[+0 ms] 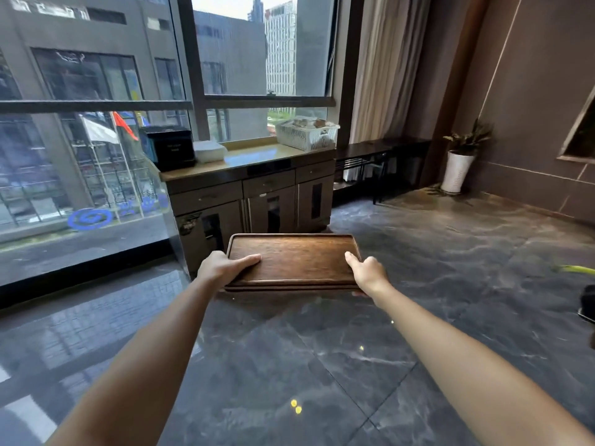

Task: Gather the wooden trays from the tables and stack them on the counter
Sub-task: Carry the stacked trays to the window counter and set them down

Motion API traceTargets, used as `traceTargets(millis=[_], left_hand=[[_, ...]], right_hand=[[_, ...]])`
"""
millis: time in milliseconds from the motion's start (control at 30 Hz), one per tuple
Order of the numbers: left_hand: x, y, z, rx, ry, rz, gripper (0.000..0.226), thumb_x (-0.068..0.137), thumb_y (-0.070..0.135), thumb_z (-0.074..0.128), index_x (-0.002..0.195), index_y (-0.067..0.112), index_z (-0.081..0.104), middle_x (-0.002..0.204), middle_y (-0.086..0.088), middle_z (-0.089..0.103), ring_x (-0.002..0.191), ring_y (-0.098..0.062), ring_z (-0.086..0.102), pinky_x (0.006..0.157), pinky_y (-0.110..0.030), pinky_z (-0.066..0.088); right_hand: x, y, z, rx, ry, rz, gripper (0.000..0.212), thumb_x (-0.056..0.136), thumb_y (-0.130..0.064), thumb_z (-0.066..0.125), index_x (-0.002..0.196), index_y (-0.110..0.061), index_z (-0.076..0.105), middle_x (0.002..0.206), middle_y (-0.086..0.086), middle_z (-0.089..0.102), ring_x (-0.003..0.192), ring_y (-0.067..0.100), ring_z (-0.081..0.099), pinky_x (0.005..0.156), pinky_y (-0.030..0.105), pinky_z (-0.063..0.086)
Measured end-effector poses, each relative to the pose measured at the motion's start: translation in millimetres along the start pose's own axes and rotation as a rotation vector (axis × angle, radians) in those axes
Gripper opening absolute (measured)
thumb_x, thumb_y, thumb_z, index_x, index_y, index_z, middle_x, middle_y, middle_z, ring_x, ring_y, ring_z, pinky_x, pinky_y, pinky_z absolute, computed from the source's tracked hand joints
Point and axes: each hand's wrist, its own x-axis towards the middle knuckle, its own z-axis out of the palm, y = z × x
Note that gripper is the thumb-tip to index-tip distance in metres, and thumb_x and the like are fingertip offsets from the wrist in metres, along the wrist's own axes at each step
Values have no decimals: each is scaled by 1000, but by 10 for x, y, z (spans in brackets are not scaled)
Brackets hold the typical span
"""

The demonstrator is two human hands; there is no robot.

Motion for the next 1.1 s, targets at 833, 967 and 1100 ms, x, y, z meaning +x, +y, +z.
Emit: traceTargets(millis=[833, 967, 1100], left_hand=[[6189, 1687, 1301, 36, 181, -190, 73, 69, 62, 67, 104, -2, 63, 112, -16, 66, 102, -31, 61, 74, -29, 42], [7334, 1871, 1332, 35, 182, -229, 72, 72, 61, 65, 107, -1, 62, 116, -16, 64, 108, -33, 59, 76, -30, 44], [8417, 2172, 1216, 9, 208, -240, 75, 71, 61, 66, 109, -3, 63, 117, -18, 65, 106, -33, 60, 73, -30, 44]], right_hand=[[7038, -1413, 1480, -59, -251, -110, 53, 96, -40, 40, 118, 5, 56, 102, 14, 57, 83, 29, 59, 22, 7, 29], [8111, -1839, 1910, -108, -279, -105, 53, 96, -42, 39, 119, 2, 55, 104, 14, 59, 73, 26, 61, 23, 10, 31], [9101, -2371, 2225, -102, -302, -122, 51, 96, -40, 40, 117, 3, 57, 101, 12, 57, 72, 27, 59, 22, 9, 30]])
